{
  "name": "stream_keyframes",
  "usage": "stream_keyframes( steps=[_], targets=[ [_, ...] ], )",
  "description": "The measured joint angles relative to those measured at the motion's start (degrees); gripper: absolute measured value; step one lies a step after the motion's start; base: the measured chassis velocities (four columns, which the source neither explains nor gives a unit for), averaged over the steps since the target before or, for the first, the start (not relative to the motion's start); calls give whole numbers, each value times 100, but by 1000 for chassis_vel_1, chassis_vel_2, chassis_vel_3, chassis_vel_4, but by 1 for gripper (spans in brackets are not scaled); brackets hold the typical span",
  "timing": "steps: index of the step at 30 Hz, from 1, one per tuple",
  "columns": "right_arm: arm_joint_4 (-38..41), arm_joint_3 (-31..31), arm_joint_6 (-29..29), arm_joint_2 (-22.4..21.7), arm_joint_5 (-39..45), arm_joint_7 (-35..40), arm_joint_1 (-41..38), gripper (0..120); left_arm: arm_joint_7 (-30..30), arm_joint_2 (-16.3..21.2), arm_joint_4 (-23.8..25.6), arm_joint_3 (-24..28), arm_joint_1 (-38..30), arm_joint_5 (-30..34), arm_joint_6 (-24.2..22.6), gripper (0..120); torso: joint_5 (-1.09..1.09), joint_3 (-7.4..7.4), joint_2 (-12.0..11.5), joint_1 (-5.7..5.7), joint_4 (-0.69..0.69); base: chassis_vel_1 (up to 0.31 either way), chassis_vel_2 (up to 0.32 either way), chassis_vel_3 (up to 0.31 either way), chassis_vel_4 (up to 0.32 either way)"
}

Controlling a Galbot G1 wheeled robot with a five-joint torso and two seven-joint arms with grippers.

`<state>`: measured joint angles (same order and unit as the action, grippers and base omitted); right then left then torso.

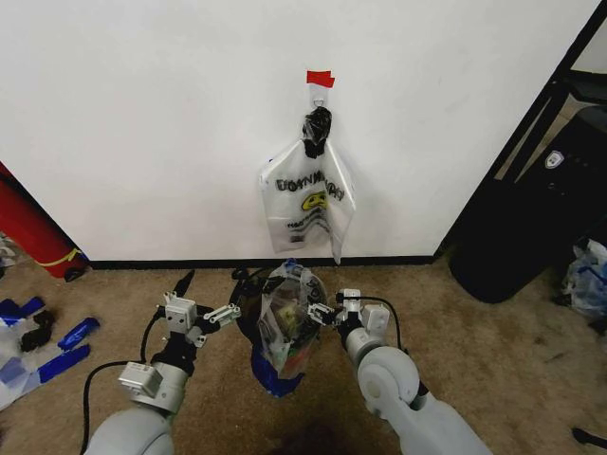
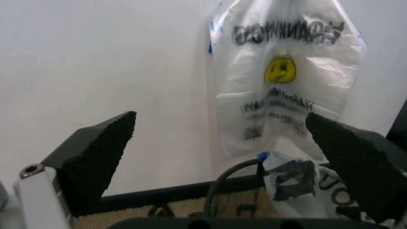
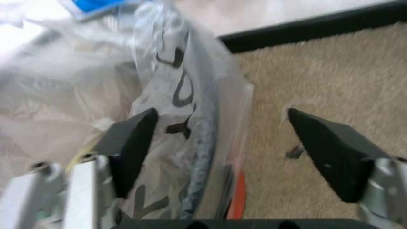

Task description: Pick up the garbage bag from the wall and place it over the trash bin.

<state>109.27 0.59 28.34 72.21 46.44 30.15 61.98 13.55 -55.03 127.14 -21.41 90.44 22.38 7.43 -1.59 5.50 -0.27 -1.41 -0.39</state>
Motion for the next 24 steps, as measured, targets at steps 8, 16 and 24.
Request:
stream_keyframes(
  steps=[8,16,24],
  targets=[
    [-152,79,27,32,259,131,-68,47,11,82,41,16,-85,7,-55,100,0,0,0,0,-1,0,0,0,0],
    [-149,87,56,145,386,326,-97,17,42,104,30,82,-175,25,-79,100,0,-1,0,0,0,0,0,0,0],
    [-143,72,1,178,439,422,-96,0,104,153,8,185,-257,29,-105,100,0,-1,0,0,0,0,0,0,0]
  ],
)
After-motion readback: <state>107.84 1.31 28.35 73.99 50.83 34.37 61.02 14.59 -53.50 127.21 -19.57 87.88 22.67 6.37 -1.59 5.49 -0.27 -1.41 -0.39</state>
